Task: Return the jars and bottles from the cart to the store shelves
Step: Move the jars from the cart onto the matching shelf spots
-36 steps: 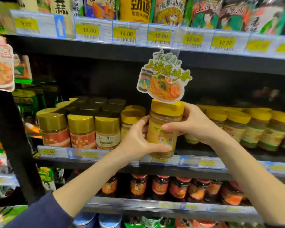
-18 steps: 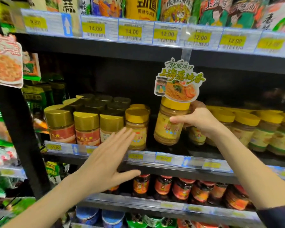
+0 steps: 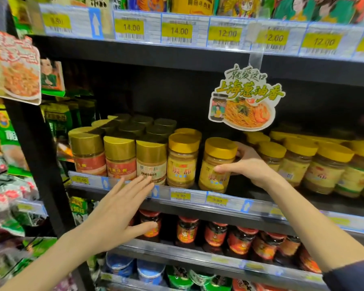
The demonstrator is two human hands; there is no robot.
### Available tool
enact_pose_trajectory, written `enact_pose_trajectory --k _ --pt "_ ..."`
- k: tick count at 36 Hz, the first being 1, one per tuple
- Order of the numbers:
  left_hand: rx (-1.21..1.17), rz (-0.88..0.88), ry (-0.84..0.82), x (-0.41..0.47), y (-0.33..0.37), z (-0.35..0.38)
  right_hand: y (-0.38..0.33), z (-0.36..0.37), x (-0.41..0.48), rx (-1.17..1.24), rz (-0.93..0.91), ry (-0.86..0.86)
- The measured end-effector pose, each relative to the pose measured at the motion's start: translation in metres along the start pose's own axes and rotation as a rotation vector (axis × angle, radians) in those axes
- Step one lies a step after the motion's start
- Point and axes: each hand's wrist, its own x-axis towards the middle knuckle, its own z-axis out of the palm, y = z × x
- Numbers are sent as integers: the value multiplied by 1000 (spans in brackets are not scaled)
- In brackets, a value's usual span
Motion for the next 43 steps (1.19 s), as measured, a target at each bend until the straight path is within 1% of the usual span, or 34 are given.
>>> enact_pose_trajectory --k 8,13,19,24,26,29,32,34,37,41,43 --pt "-34 -2 13 1 -1 2 6 -2 7 -19 2 -9" --pt "-124 -4 31 2 -1 4 4 -2 4 -31 2 -41" --pt "-181 -26 15 2 -1 7 7 0 1 -76 -14 1" --pt "-234 -40 22 1 1 6 6 0 -1 -125 -11 -5" --pt "-248 -44 22 0 2 4 0 -1 -4 -178 7 -19" --pt "-244 -48 8 3 2 0 -7 -7 -8 -261 41 41" --pt "-236 -57 -28 -2 0 -6 -14 -11 -23 -330 60 41" --pt "-257 -53 -35 -8 -2 -10 -19 -13 -37 -430 91 41" --pt "-282 -48 -49 -22 -9 -16 -26 -13 -64 -604 144 95" --pt "-311 -34 -72 -48 -22 -22 -34 11 -109 -750 154 140" --pt "-303 -46 -117 -64 -30 -24 -34 34 -129 -814 138 158"
